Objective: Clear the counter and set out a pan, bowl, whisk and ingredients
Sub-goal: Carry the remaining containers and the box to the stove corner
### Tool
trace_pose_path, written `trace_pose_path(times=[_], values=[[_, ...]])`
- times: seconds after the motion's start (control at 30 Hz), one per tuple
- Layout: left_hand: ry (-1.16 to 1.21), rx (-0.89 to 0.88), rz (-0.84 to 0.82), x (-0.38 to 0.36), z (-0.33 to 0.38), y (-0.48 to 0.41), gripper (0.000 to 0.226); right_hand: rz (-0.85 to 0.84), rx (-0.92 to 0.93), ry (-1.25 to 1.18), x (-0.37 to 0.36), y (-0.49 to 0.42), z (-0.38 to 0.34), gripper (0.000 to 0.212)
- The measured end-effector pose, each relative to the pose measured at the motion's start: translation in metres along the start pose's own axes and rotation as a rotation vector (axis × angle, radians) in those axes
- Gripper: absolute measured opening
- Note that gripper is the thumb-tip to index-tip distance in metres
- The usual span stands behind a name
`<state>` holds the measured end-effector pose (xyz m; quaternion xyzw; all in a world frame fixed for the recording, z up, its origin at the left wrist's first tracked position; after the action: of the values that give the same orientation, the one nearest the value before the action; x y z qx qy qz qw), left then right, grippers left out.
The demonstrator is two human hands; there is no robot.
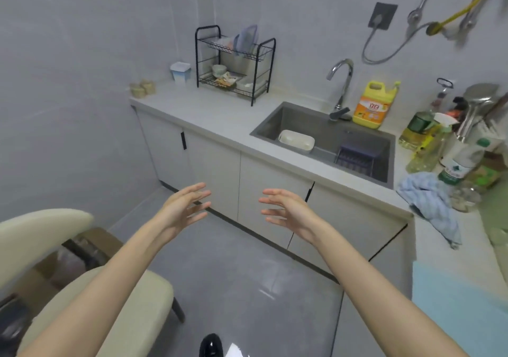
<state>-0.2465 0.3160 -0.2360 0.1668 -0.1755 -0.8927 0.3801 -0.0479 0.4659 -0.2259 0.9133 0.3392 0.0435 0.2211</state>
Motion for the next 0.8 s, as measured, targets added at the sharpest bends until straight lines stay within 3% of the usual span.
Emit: trace_pose_path(times=[0.8], values=[[0.082,-0.138,0.278,0.158,0.220,-0.389,0.036,-0.225,0.070,0.158,-0.222,-0.442,-0.198,0.026]])
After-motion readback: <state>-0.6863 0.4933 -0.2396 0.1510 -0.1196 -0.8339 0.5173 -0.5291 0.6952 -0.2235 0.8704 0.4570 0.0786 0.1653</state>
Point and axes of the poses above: each hand's wrist, its own y-axis away from the middle knuckle, its own x-axis out of the back of the hand, z = x × y, the point moved 2 cm from there along -y, towards the middle knuckle, and after that the axes turned 5 degrees about z, right-handed, at the moved point
